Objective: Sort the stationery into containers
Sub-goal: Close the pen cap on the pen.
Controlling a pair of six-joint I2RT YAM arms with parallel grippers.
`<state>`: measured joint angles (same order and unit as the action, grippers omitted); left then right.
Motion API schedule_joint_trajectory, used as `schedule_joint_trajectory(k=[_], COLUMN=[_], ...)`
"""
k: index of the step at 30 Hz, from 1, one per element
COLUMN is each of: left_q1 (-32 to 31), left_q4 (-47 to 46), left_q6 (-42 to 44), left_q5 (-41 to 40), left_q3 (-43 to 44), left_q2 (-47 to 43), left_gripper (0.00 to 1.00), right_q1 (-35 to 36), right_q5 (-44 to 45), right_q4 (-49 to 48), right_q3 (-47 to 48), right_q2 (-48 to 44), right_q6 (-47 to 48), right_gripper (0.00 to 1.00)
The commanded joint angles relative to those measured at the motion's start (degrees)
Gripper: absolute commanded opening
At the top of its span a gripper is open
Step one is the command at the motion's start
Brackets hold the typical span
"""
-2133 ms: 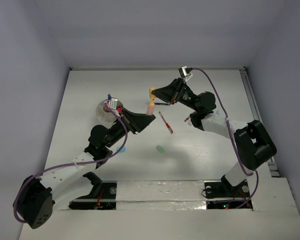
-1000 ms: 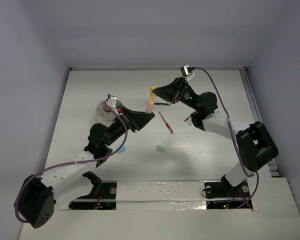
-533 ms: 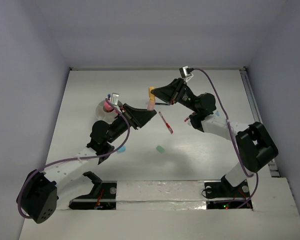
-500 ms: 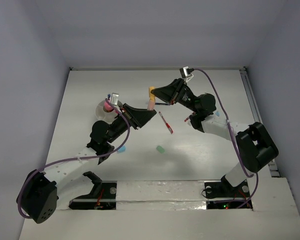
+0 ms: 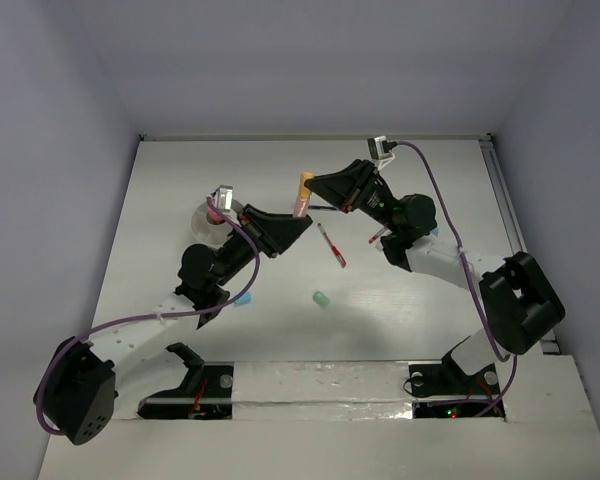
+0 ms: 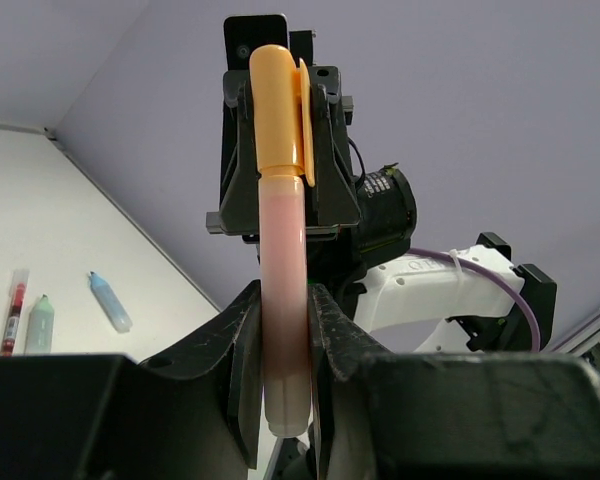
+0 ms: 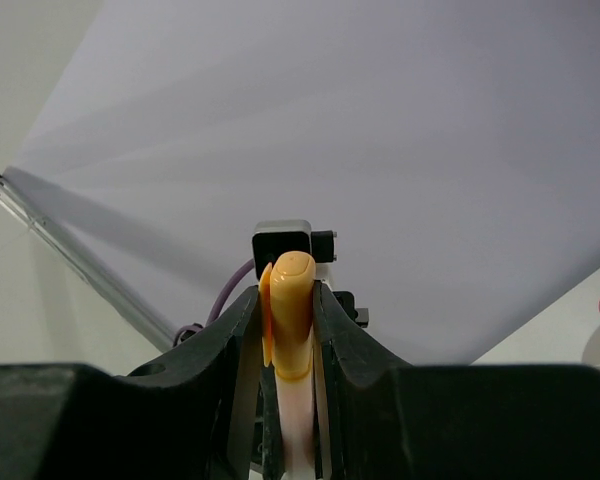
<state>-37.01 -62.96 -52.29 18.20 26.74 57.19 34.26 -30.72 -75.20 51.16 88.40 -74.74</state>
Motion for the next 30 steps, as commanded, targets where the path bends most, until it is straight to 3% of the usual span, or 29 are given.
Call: schedule_joint_trajectory(k=[1, 10, 19, 30], left_q1=[0.5, 0.5, 1.1, 4.0], left_q4=[-11.8, -11.7, -1.2, -2.3], left_q6=[0.9, 1.5, 0.9, -3.4], left_q5=[-3.1, -1.9, 2.9, 4.5], left_q3=[2.7, 4.6, 10.2, 8.9], left_q2=[0.5, 0.1, -0.5, -5.6], left_gripper=[0.00, 0.00, 0.00, 0.00], right_q1=[1.5, 2.0, 2.0, 2.0], right_q5=[-4.3, -7.3, -17.3, -23.8], right_q4=[-23.1, -23.0, -19.3, -16.8], right_q3=[-0.4, -1.1, 1.9, 3.0], right_q2=[-1.0, -0.1, 1.1, 2.5], right_q6=[1.7, -1.0, -5.2, -6.7], right_gripper=[0.05, 0.04, 0.01, 0.00])
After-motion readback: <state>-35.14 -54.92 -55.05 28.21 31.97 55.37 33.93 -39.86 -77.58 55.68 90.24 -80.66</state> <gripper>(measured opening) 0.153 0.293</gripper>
